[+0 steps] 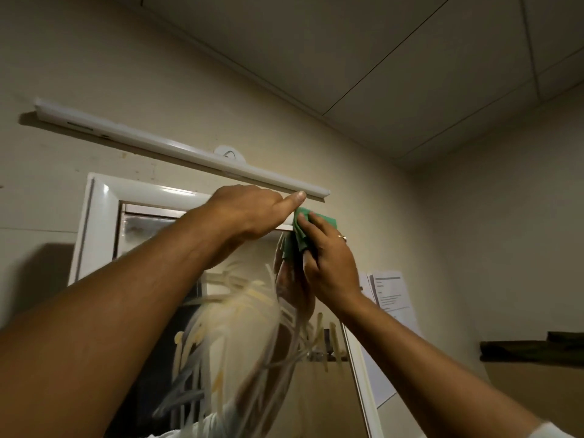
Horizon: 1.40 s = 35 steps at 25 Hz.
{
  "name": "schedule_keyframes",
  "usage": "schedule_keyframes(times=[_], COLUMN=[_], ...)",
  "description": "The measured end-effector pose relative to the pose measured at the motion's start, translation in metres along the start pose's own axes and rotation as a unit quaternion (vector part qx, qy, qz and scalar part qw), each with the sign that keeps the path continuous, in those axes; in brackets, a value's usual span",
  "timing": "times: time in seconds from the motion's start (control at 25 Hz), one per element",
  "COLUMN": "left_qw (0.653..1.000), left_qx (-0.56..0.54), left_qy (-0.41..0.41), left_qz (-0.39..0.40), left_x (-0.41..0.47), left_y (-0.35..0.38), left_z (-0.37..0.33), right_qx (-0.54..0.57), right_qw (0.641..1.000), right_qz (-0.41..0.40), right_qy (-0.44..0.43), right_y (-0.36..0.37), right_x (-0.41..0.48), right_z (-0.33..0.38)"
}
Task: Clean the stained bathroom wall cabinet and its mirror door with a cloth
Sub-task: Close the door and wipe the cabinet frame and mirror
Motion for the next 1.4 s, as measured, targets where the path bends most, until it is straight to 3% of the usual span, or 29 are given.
schedule_keyframes(times=[0.08,0.28,0.4,0.56,0.72,0.84,1.0,1.12,1.28,1.4], left_qw=[1.000,0.999,0.997,0.984,0.978,0.974,0.972,0.975,0.976,0.976], left_qx=[0.008,0.026,0.055,0.133,0.171,0.186,0.202,0.194,0.192,0.189], left_qy=[0.006,0.017,0.035,0.097,0.106,0.106,0.101,0.092,0.089,0.088], left_qz=[-0.009,-0.023,-0.042,-0.063,-0.059,-0.069,-0.063,-0.060,-0.060,-0.064], left_x=[0.011,0.021,0.018,0.012,0.015,0.019,0.021,0.019,0.017,0.020], left_y=[0.006,0.014,0.021,0.028,0.034,0.039,0.042,0.045,0.044,0.044], left_z=[-0.005,-0.007,-0.004,-0.012,-0.012,-0.012,-0.012,-0.014,-0.016,-0.015], right_qx=[-0.054,-0.034,-0.047,-0.128,0.044,0.068,0.107,0.180,0.126,0.174], right_qw=[0.998,0.996,0.993,0.979,0.980,0.985,0.983,0.966,0.974,0.967], right_qz=[0.014,0.003,0.006,0.091,0.043,0.036,0.090,0.067,-0.021,-0.058], right_qy=[-0.009,0.081,0.111,0.132,0.192,0.153,0.118,0.172,0.187,0.178], right_y=[-0.002,-0.003,-0.009,-0.023,-0.014,-0.003,-0.014,-0.021,-0.014,-0.016], right_x=[0.017,0.059,0.016,-0.083,-0.029,0.013,-0.092,-0.141,-0.070,-0.014], right_z=[-0.011,-0.030,-0.032,-0.033,-0.035,-0.026,-0.042,-0.047,-0.040,-0.033])
Point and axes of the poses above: each hand's wrist, its own x-axis towards the middle knuckle, its own y-axis out of the palm, z = x × y, the point moved 4 cm from there along x, towards the middle knuckle, and after that the axes turned 6 degrees about x, right-handed, at the moved point
